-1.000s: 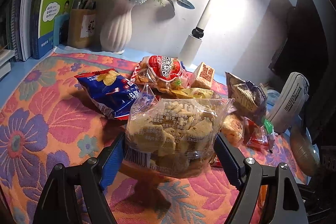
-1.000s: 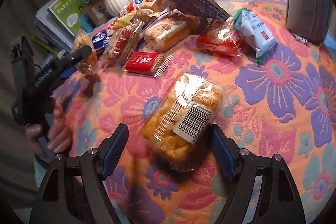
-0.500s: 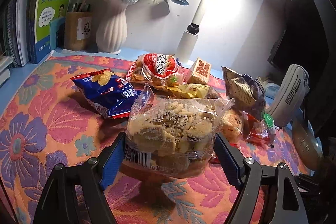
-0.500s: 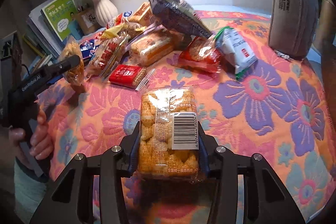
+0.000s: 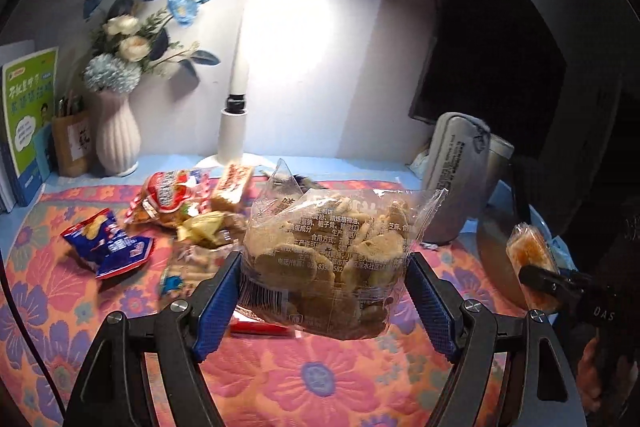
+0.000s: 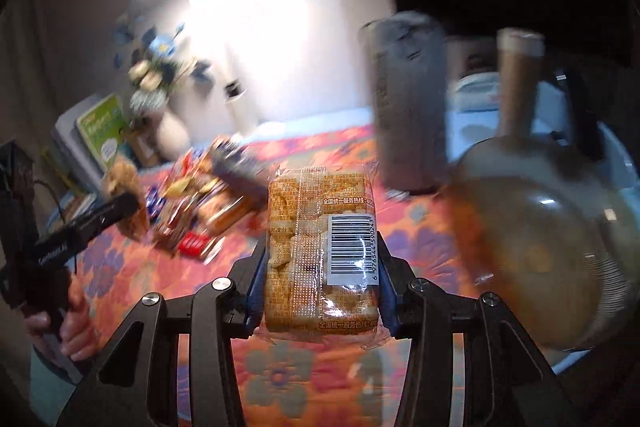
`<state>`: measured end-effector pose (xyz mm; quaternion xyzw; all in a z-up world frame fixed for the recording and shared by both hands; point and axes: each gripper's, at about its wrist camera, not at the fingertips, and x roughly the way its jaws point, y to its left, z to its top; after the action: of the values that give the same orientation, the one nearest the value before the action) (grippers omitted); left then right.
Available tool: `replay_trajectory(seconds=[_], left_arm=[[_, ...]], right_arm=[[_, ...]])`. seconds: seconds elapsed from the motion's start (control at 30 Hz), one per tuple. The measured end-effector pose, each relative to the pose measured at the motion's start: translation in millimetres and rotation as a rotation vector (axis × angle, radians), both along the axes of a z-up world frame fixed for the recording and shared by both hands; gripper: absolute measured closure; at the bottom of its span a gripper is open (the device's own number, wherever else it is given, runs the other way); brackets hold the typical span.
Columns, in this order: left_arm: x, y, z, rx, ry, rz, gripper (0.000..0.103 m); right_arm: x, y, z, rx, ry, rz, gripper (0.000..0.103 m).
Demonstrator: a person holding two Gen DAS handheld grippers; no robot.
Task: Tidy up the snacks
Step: 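Carry both bags to the glass bowl and open both tools to drop them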
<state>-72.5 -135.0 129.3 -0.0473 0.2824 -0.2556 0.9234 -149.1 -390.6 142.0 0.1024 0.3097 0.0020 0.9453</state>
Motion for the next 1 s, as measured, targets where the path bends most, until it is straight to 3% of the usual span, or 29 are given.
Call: replay_trajectory(seconds=[0.2, 0.43, 0.8, 0.87, 0.93, 1.0], left_arm=[[-13, -82, 25, 0.005, -0.039, -0.134, 0.025], [-19, -184, 34, 0.026, -0.033, -0.285, 0.025], [-24, -293, 6, 0.060, 0.066, -0.418, 0.024], [-21, -302, 1, 0.060, 0.088, -0.436, 0.022], [-15, -308, -4, 0.071, 0.121, -0.431, 0.017], [-7, -306, -8, 0.059, 0.162, -0.425, 0.017]], right_arm=[[-33, -93, 23, -0.016, -0.061, -0.215, 0.059], [-49, -172, 6, 0.064, -0.017, -0.340, 0.059], [-42, -196, -28, 0.120, 0.088, -0.304, 0.057], [-42, -198, -27, 0.123, 0.091, -0.311, 0.052], [-44, -201, -25, 0.129, 0.072, -0.320, 0.040], [-48, -201, -22, 0.120, 0.053, -0.326, 0.040]])
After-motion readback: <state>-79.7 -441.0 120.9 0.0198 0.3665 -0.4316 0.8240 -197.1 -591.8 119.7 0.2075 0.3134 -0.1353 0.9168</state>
